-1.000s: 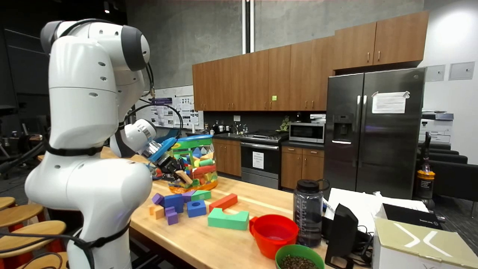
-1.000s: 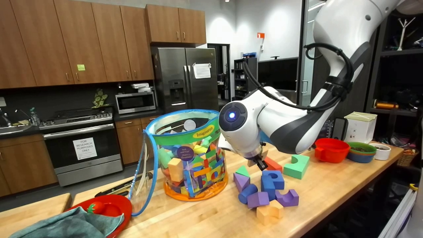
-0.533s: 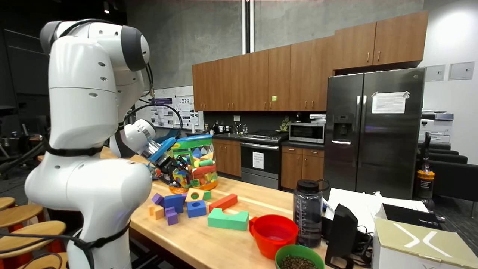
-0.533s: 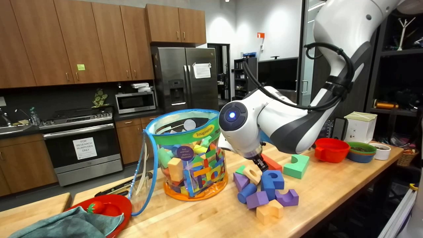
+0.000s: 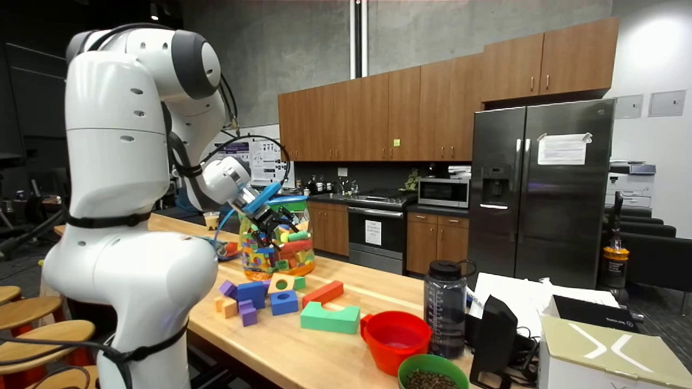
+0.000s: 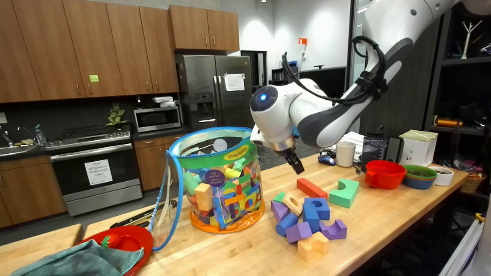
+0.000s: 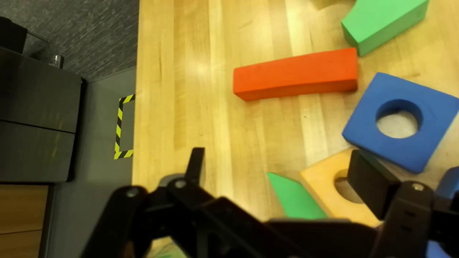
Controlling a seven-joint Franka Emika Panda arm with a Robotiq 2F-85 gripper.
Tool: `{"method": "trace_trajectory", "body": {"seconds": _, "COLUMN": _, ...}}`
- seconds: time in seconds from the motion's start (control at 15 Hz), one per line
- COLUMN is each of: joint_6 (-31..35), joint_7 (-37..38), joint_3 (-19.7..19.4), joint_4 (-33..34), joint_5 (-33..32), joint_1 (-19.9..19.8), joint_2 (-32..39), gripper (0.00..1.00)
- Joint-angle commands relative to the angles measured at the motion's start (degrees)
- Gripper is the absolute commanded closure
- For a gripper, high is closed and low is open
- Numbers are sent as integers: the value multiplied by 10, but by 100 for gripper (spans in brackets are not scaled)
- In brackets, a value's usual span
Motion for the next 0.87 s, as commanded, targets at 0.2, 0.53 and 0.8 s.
{"method": "trace_trajectory", "body": {"seconds": 0.2, "joint_6": -9, "joint_7": -114, "joint_3": -16, "joint_4": 72, "joint_5": 44, "joint_1": -16, "joint_2": -18, "gripper": 0}}
{"method": "trace_trajectory", "body": {"seconds": 0.53, "joint_6": -36, "joint_7": -130, "joint_3": -10, "joint_4": 111, "joint_5": 70, "joint_1": -10, "joint_2": -6, "gripper": 0}}
{"method": "trace_trajectory", "body": {"seconds": 0.8, "joint_6": -30, "joint_7": -117, "joint_3": -7, "joint_4": 108, "joint_5": 60, "joint_1": -9, "joint_2": -6, "gripper": 0}}
